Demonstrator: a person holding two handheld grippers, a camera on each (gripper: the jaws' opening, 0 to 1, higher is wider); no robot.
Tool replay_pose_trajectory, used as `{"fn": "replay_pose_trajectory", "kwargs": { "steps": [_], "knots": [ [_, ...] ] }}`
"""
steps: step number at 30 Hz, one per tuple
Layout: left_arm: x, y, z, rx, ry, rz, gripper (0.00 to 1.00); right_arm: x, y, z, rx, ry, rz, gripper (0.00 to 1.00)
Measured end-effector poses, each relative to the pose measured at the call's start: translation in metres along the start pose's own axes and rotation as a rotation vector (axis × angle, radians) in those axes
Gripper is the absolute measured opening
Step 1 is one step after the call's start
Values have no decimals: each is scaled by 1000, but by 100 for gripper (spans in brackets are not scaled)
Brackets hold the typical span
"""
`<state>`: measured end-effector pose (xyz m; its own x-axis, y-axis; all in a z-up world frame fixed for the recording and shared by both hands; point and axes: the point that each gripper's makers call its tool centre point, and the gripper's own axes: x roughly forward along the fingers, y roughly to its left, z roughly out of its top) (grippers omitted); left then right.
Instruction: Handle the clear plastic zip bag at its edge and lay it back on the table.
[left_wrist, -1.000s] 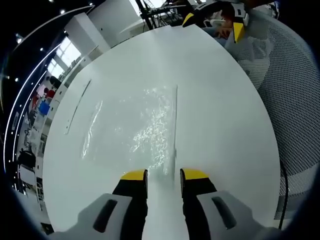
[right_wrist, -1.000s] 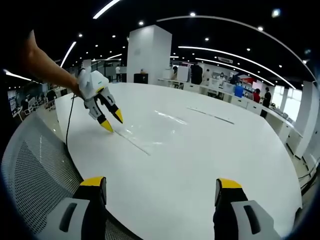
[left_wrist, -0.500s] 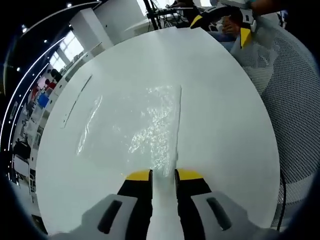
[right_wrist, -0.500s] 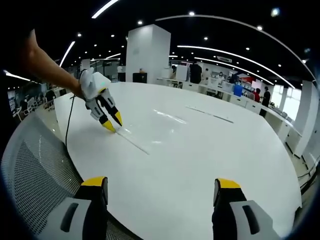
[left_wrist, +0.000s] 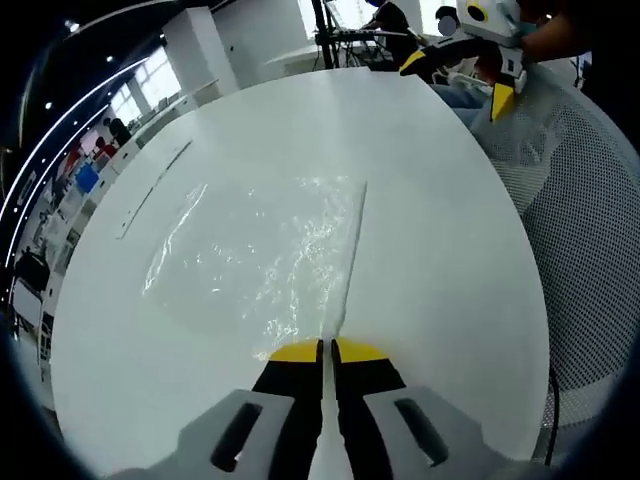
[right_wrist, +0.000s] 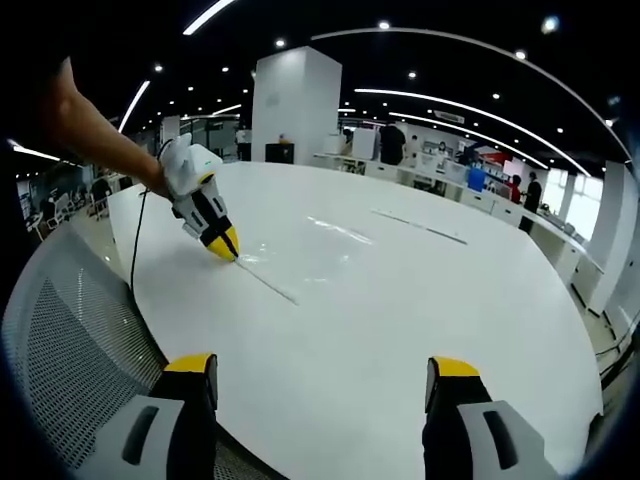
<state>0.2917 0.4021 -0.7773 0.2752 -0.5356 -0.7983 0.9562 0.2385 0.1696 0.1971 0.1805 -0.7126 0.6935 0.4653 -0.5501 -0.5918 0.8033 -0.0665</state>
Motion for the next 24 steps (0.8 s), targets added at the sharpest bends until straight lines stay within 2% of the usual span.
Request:
{"fn": "replay_pose_trajectory", "kwargs": {
  "steps": [10,24],
  "knots": [
    [-3,-4,2,82,20,22,0,1,-1,-1,-5,-4,8,86],
    [-9,-11,1,94,35,26,0,0,-4,5,-32,-25,-16,83]
  ]
}}
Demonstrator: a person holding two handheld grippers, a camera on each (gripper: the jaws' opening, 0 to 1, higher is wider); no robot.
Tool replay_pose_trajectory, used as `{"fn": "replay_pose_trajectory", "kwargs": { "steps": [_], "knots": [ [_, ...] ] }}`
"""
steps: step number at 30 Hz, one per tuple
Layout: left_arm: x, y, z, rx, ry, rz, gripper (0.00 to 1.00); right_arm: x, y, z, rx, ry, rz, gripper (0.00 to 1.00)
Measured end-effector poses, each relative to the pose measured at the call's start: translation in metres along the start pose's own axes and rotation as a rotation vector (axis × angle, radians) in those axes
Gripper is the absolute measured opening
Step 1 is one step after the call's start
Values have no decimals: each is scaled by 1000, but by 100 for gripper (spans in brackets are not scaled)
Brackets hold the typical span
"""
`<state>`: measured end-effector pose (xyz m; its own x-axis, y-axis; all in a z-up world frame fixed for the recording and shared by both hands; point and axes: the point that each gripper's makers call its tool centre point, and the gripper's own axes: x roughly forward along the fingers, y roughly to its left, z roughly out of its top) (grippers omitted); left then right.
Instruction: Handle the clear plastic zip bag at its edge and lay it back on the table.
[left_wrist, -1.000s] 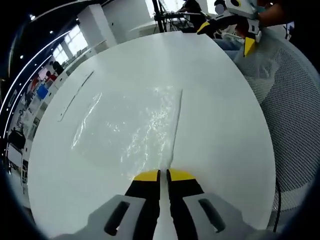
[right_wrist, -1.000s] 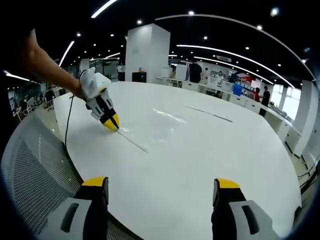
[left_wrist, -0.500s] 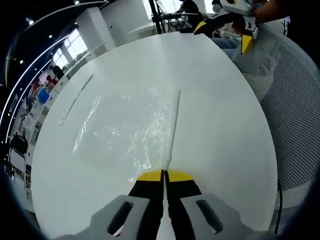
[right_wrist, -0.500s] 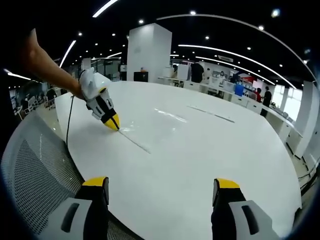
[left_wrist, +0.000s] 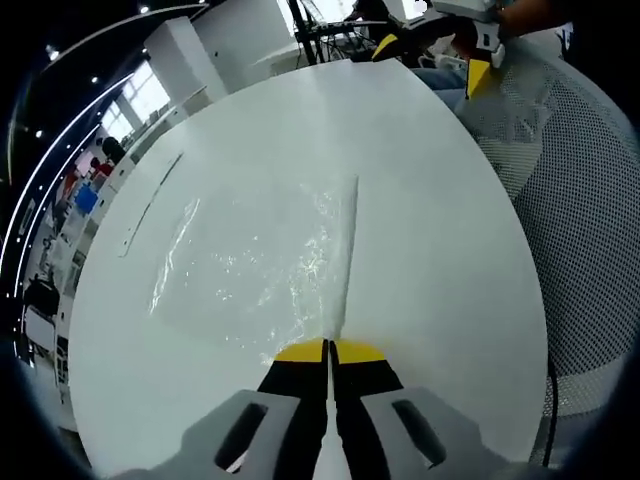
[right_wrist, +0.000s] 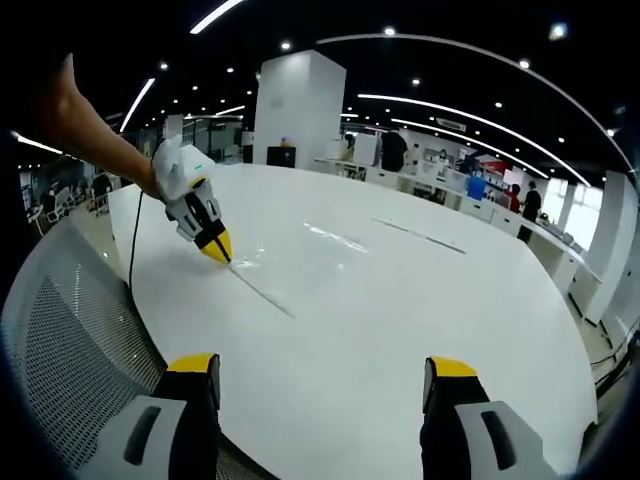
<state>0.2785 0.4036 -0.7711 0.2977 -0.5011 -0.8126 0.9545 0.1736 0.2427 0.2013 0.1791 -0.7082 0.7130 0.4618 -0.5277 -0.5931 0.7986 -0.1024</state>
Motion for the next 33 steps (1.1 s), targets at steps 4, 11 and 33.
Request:
{"fn": "replay_pose_trajectory", "kwargs": {
  "steps": [4,11,33],
  "knots": [
    [-3,-1,-1,-5,-4,7,0,0,-1,1,-8,-4,-1,83],
    [-11,-4,3,-19,-12,21,0,0,3,4,-37,-3,8,83],
    [-38,-14,18,16,-7,58,0,3,19,38,-151,-5,88,69]
  ]
}}
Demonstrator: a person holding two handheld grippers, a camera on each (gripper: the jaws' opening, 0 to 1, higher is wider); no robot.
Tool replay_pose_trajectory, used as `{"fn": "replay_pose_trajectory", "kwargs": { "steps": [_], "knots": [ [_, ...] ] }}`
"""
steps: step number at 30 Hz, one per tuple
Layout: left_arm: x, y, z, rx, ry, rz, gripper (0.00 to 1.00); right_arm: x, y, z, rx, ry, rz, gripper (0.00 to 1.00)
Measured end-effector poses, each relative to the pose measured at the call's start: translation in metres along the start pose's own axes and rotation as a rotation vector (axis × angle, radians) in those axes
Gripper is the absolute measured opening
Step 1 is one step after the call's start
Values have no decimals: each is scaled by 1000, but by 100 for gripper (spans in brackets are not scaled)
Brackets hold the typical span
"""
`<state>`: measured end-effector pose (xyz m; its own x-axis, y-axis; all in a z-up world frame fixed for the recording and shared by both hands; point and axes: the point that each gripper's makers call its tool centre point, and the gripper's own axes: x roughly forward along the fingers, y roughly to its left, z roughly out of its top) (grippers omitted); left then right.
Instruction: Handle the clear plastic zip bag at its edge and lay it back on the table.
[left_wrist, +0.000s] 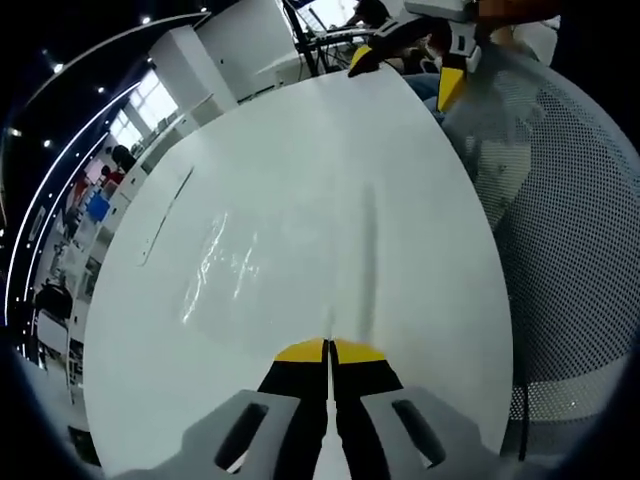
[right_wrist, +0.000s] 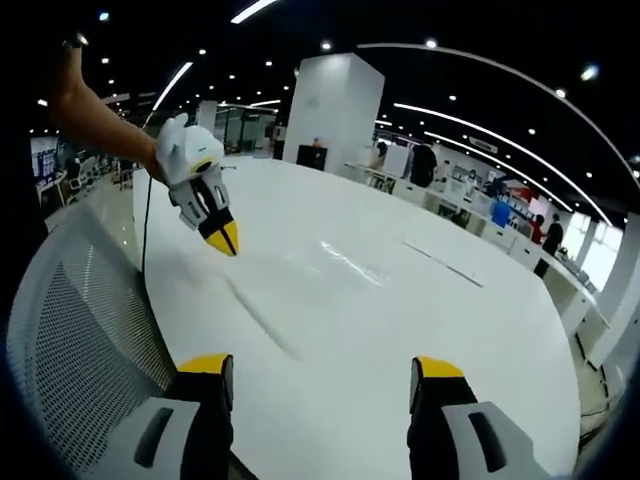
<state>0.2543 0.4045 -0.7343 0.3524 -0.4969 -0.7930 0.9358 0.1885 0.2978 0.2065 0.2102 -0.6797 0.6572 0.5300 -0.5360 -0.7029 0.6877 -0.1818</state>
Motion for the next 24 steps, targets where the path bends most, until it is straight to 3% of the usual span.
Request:
{"fn": "replay_pose_trajectory", "kwargs": {
  "steps": [24],
  "knots": [
    [-23,-15,20,6,30,-3,0,19,31,33,-77,-26,109,46]
  ]
}}
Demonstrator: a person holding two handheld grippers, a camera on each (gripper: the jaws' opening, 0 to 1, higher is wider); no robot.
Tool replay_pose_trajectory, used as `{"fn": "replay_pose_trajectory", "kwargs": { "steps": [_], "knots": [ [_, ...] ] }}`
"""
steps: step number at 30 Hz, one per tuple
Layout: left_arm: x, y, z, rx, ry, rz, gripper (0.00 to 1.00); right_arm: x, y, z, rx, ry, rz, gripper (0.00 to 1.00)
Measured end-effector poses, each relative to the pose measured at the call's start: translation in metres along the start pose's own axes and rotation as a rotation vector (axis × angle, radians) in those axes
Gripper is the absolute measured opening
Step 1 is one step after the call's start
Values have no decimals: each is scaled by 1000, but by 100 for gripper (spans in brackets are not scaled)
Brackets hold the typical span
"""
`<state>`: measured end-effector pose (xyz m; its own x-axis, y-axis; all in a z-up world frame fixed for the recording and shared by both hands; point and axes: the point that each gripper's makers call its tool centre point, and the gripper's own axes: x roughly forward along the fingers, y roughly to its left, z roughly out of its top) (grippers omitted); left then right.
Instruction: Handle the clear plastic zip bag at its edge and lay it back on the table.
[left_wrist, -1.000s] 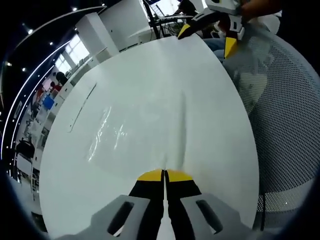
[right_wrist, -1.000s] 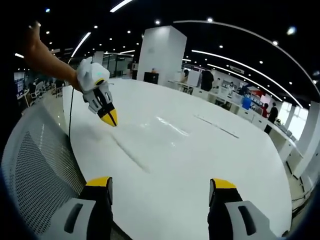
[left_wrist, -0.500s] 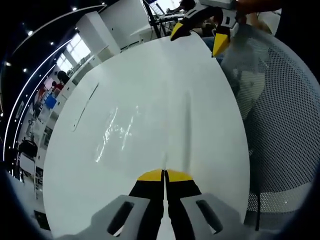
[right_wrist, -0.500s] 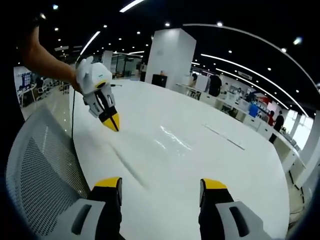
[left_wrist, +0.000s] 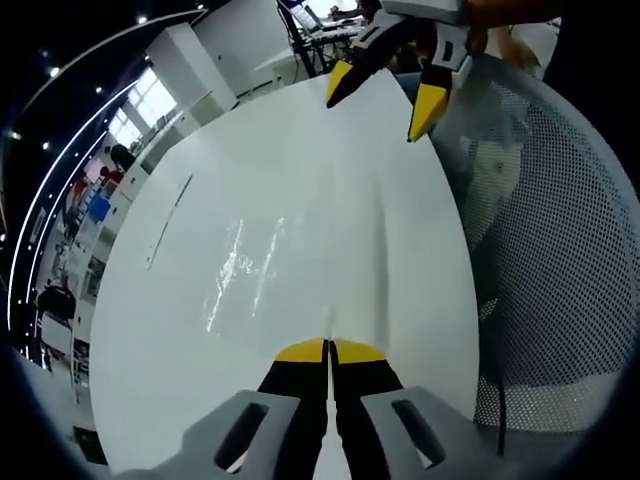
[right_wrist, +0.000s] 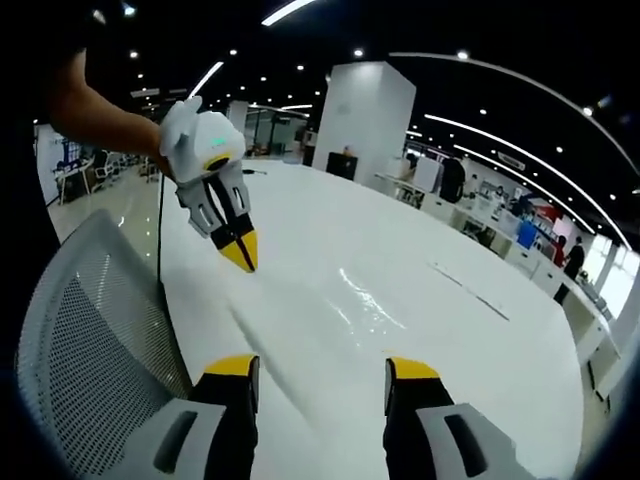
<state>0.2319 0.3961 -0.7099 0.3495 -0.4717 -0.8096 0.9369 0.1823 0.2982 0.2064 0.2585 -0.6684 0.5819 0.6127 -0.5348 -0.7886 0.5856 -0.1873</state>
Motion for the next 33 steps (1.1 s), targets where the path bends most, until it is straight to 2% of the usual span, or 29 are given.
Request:
{"fn": "replay_pose_trajectory", "kwargs": {
  "steps": [14,24,33],
  "knots": [
    [-9,-17,13,29,22,-25,0,16,22,16,-79,2,85,39],
    [-14,-23,20,24,32,-34,0,25,40,15,-136,27,139,32],
    [-15,-32,21,29,34,-66,0,30,46,20,-157,19,157,30]
  ]
}}
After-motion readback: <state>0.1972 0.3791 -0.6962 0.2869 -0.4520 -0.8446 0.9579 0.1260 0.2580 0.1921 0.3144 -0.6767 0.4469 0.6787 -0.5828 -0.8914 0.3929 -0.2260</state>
